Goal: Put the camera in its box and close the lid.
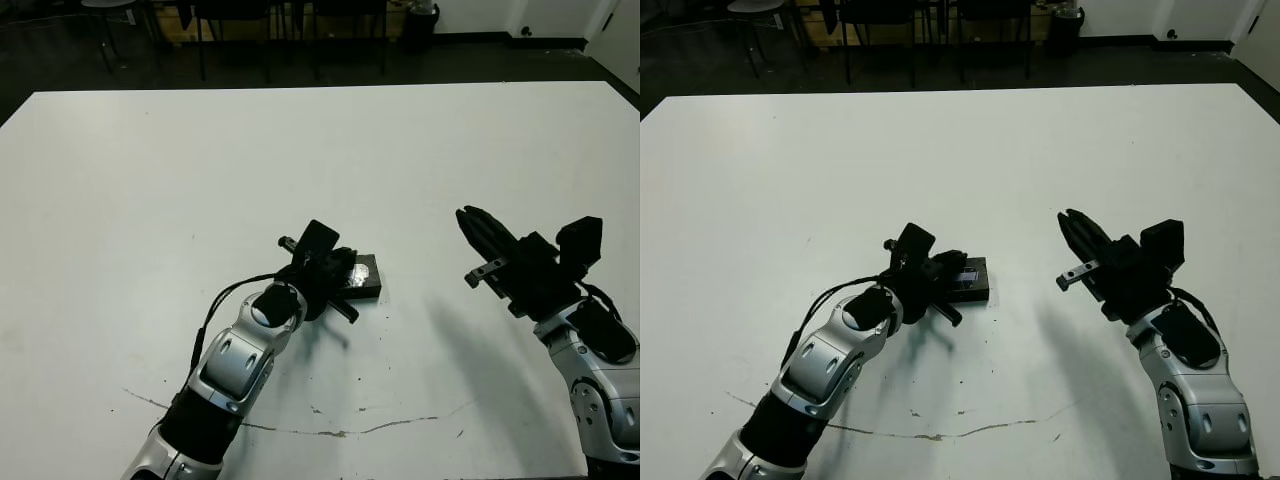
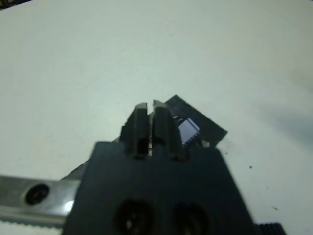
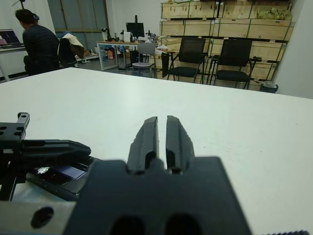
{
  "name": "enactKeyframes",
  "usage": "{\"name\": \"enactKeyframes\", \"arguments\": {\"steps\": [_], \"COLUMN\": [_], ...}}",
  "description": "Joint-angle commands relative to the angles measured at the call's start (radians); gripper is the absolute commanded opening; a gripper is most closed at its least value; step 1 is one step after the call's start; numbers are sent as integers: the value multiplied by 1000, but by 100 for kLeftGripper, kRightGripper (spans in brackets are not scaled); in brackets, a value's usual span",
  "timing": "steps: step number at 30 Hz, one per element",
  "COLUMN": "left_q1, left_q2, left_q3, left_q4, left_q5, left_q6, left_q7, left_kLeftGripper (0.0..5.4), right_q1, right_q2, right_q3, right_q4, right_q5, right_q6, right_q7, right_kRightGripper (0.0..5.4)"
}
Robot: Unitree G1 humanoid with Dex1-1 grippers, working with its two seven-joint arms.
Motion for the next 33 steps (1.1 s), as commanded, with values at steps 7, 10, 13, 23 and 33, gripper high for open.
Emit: {"name": "enactKeyframes", "arguments": {"steps": [7,10,13,23,33], "left_q1": [209,251,269,291,437], "left_q2": [122,144,159,88,117], "left_q3": [130,198,253,425,602], "left_q4": [-325,-428,-478,-411,-283], "left_q5": [-111,-178,-199,-189,-31], "left_q6": [79,67,36,-241,-813], "left_q7": [-63,-80,-72,57,181], "left_kLeftGripper": [1,1,1,1,1], "right_q1": [25,30,29,6,38], "right_q2": [6,13,15,34,152], "right_q3": [3,5,7,32,75], "right_q4": [-32,-50,-54,-37,-40], "right_q5": [9,11,11,-61,-139], "right_q6": [21,34,43,25,-14], "right_q7": [-13,-30,-35,-92,-240], "right_kRightGripper": [0,0,0,0,0]}}
